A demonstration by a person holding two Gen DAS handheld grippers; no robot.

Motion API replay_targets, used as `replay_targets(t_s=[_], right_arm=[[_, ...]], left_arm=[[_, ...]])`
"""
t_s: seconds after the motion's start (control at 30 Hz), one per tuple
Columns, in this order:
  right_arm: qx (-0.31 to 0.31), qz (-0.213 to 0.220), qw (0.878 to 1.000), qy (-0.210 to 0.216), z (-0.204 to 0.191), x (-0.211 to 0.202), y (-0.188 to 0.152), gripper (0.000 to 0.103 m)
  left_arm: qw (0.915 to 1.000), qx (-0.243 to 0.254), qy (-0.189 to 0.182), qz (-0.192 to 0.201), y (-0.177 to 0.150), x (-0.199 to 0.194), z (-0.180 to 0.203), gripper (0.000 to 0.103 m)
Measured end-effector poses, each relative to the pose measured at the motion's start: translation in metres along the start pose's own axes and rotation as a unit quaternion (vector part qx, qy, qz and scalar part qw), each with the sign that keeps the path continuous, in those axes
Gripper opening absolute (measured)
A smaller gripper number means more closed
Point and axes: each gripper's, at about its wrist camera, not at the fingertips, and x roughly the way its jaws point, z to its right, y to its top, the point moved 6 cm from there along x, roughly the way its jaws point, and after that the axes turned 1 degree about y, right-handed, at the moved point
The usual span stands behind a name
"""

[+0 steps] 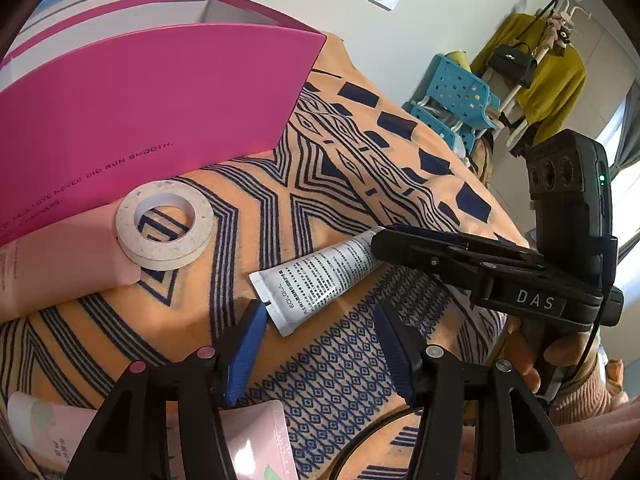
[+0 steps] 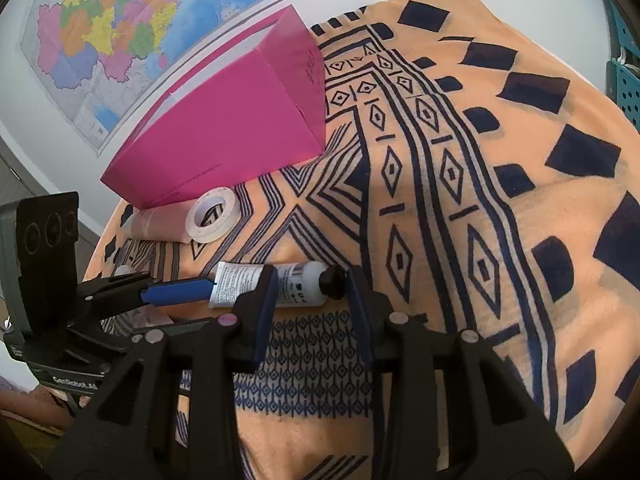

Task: Organize rigid objects
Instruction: 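Close the right gripper on the white tube's cap end, then lift the white tube with the right gripper over the pink box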

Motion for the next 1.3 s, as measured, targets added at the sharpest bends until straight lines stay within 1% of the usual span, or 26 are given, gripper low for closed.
replay_targets(t_s=[0.07,0.13,0.17,0.23,0.3,0.37,0.43,0.53,0.67,0.77,0.87,1.0,1.1,1.3], right_arm=[[-0.004,0.0,1.0,-0.001,-0.001,0.0,0.0,0.039],[-0.008,0.0,1.0,-0.003,-0.003,0.0,0.0,0.039],[-0.008,0.001,1.0,-0.001,-0.004,0.0,0.001,0.039],[-0.006,0.0,1.0,0.021,-0.009,-0.001,0.002,0.038],[-0.016,-0.001,0.999,0.028,-0.016,0.001,0.003,0.036],[-0.031,-0.002,0.999,0.022,-0.024,0.006,0.003,0.035],[-0.034,-0.001,0.999,0.015,-0.026,0.008,0.003,0.035],[-0.026,-0.001,0.999,0.018,-0.021,0.008,0.003,0.035],[-0.021,-0.006,1.0,0.017,-0.016,0.009,0.002,0.035],[-0.028,-0.009,0.999,0.019,-0.019,0.012,-0.001,0.035],[-0.031,-0.012,0.999,0.025,-0.022,0.016,-0.003,0.035],[-0.027,-0.011,0.999,0.032,-0.021,0.017,-0.003,0.035],[-0.019,-0.009,0.999,0.039,-0.018,0.017,-0.003,0.035],[-0.014,-0.008,0.999,0.039,-0.02,0.015,-0.001,0.035]], left_arm=[[1.0,-0.005,-0.002,0.001,0.001,-0.001,-0.001,0.058],[1.0,-0.007,-0.005,0.003,0.002,-0.002,-0.001,0.058],[0.9998,-0.006,-0.017,0.007,0.003,-0.005,0.002,0.058],[0.9995,0.003,-0.028,0.014,0.005,-0.01,0.01,0.058],[0.9996,0.016,-0.018,0.018,0.006,-0.011,0.016,0.058],[0.9996,0.023,-0.002,0.018,0.006,-0.009,0.018,0.058],[0.9997,0.016,0.002,0.02,0.005,-0.012,0.013,0.058],[0.9994,0.002,0.02,0.029,0.003,-0.021,-0.003,0.058],[0.999,-0.024,0.028,0.026,-0.004,-0.024,-0.022,0.058],[0.9988,-0.037,0.028,0.015,-0.008,-0.02,-0.028,0.058],[0.9991,-0.034,0.022,0.009,-0.008,-0.014,-0.025,0.058],[0.9993,-0.028,0.021,0.01,-0.006,-0.01,-0.02,0.063],[0.9993,-0.035,0.012,0.011,-0.004,-0.009,-0.019,0.066],[0.9988,-0.044,0.01,0.019,-0.002,-0.014,-0.019,0.066]])
